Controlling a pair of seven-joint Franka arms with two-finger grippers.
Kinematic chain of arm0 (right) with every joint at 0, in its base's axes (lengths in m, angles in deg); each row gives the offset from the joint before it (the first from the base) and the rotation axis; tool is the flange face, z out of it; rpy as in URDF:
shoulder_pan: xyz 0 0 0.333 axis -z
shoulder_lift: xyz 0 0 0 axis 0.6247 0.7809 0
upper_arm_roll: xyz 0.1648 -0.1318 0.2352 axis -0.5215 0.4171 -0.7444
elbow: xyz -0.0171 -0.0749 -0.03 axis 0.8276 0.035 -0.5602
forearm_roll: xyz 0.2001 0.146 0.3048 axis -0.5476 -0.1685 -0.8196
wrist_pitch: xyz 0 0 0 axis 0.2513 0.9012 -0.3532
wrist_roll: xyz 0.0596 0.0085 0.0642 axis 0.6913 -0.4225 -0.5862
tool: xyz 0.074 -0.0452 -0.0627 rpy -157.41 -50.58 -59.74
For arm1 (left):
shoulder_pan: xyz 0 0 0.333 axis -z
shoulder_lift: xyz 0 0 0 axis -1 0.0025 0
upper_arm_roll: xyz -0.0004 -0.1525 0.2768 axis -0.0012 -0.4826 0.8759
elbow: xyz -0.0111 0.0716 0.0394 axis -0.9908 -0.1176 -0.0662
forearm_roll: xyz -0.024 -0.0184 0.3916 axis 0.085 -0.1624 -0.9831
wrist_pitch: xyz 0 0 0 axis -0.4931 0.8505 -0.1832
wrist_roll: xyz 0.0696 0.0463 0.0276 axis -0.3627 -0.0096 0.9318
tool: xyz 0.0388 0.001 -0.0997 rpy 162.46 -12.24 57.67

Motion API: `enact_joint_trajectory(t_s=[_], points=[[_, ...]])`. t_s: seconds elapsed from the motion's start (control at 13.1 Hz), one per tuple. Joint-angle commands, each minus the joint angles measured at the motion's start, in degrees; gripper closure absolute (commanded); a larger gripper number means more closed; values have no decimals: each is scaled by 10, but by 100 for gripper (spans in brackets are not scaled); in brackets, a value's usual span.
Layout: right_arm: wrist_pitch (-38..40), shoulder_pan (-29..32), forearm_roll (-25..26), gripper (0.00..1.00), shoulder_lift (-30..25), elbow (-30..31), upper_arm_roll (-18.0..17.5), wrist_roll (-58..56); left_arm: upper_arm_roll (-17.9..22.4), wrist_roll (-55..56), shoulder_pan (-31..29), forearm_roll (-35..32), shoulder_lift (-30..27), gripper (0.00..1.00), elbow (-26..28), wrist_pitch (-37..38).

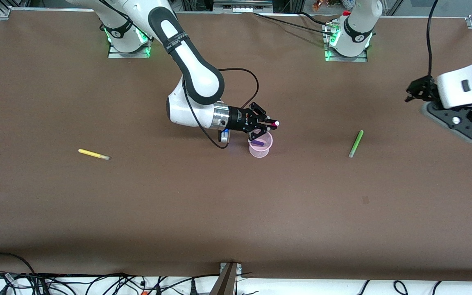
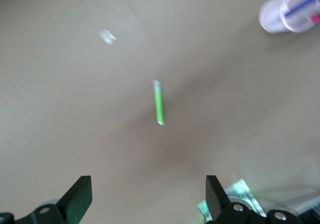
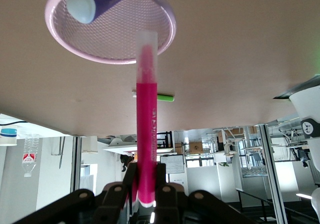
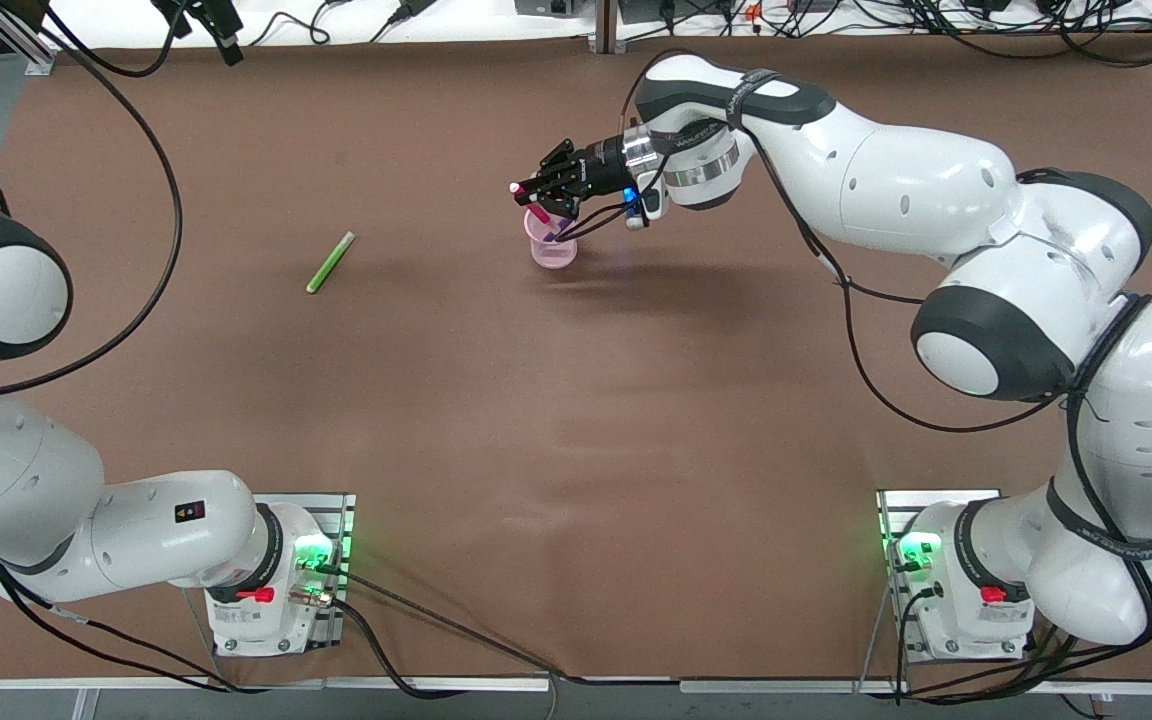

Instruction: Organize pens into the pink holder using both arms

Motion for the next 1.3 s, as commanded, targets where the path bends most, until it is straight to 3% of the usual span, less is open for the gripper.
enact_joint_trajectory(t_s=[0.0, 0.23, 0.46, 0.53, 0.69, 0.76, 0.92, 1.07, 1.22], points=[[-19, -14, -13, 100, 28, -37, 6, -5, 59, 26, 47, -6, -79, 0, 110, -129], [-19, -15, -12, 100, 38, -40, 6, -13, 125, 114, 99, -3, -92, 0, 122, -140], [-19, -14, -11, 100, 42, -40, 7, -32, 139, 285, 107, 44, -114, 0, 147, -143], [-19, -14, -11, 94, 43, -40, 7, -36, 140, 329, 107, 46, -121, 0, 157, -143], [-19, -13, -11, 35, 43, -40, 7, -41, 143, 331, 106, 46, -127, 0, 166, -142], [-18, -12, -11, 22, 43, -40, 7, -41, 144, 331, 107, 47, -149, 0, 192, -145], [-18, -10, -10, 14, 41, -40, 8, -42, 144, 331, 111, 48, -162, 0, 210, -159], [-17, -11, 0, 0, 38, -39, 10, -69, 149, 311, 125, 41, -163, 0, 202, -151], [-15, -9, 8, 0, 30, -33, 18, -123, 173, 285, 143, 41, -162, 0, 200, -149]])
